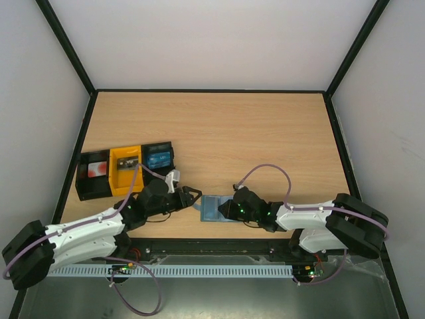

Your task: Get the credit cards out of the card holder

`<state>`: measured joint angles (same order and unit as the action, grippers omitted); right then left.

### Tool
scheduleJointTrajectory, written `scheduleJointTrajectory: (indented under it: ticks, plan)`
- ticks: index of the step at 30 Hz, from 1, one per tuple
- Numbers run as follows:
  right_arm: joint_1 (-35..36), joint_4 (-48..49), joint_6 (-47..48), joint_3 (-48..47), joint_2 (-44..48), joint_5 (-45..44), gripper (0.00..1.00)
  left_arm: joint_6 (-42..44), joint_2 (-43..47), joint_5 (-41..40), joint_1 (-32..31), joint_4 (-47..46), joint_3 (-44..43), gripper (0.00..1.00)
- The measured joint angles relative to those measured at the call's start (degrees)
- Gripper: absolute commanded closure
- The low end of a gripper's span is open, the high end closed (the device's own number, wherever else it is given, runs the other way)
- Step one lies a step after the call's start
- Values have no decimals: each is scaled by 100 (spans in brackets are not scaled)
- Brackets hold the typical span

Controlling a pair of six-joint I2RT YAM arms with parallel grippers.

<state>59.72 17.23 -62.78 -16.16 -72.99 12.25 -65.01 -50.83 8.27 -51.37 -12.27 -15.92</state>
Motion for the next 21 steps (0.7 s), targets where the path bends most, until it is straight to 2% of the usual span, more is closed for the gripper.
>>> scheduleJointTrajectory:
  ticks: [4, 13, 21]
  plan:
    - [9, -9, 85, 50, -15, -96, 97, -177, -415, -63, -153, -404, 31, 46]
    - [28, 50, 140, 136, -13, -219, 98, -494, -1379, -85, -352, -1346, 186, 46]
    - [31, 109, 177, 286, 162, -295, 98, -516, -2149, -129, -433, -1694, 118, 47]
